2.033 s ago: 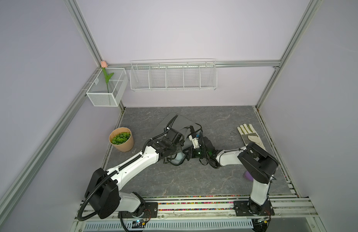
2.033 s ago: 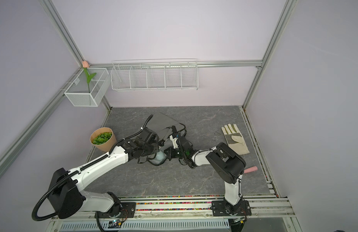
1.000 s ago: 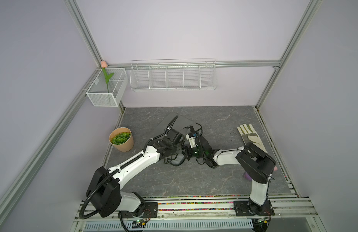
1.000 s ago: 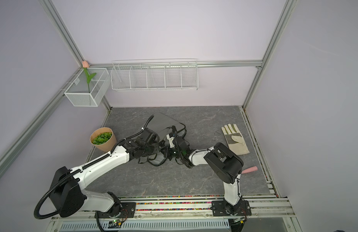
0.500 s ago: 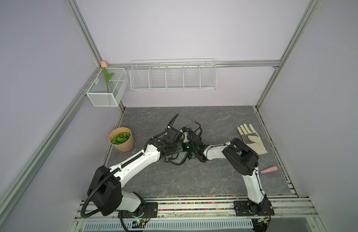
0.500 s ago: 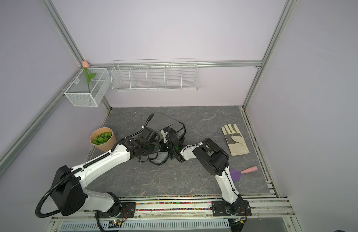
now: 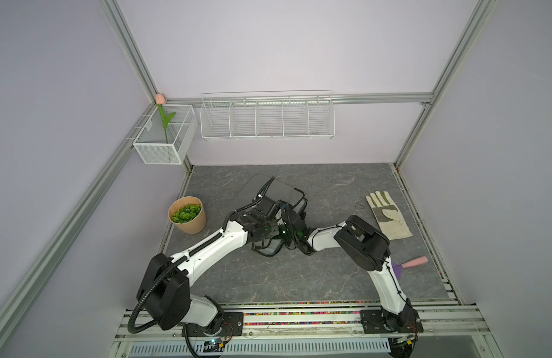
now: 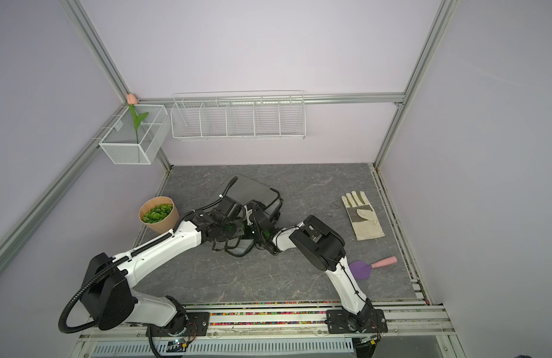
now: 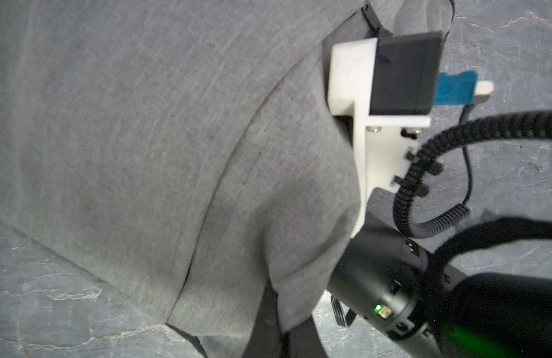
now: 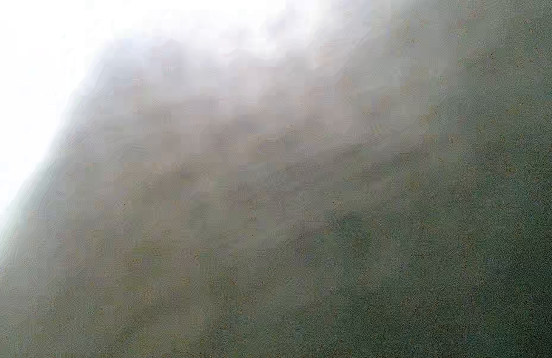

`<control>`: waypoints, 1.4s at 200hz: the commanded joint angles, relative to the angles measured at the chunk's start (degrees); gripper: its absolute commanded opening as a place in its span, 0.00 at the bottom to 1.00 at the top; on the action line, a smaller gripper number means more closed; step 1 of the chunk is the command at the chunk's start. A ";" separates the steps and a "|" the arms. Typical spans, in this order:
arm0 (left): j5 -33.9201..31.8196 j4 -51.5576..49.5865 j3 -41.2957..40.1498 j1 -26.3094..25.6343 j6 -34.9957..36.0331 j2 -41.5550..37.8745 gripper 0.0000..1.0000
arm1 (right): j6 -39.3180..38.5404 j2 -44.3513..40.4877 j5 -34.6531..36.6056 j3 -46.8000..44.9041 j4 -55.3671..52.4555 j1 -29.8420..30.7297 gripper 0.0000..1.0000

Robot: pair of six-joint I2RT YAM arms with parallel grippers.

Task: Put the mouse into the laptop bag
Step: Adjust the mouse in the zippered laptop bag, then close the zippered laptop bag at the center of the board.

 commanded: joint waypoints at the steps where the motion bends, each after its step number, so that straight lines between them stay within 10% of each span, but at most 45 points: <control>1: 1.70 5.57 -1.52 0.60 -0.36 -2.63 0.00 | 0.68 0.03 -5.36 -0.91 -1.32 5.28 0.07; 103: 3.44 6.79 -4.24 2.32 -0.55 -2.93 0.00 | 2.65 -7.56 -5.26 -8.11 1.56 4.63 0.07; 189: 7.50 6.52 -0.79 2.32 0.80 -1.59 0.00 | -12.33 -30.94 11.94 -12.68 -31.41 -2.42 0.07; 267: 9.74 6.44 -2.61 2.32 0.90 -4.85 0.00 | -14.07 -35.11 16.51 -14.97 -35.65 -10.27 0.08; 280: 10.05 6.51 -3.17 2.31 0.58 -4.62 0.22 | -14.37 -35.32 16.65 -14.88 -35.84 -11.48 0.08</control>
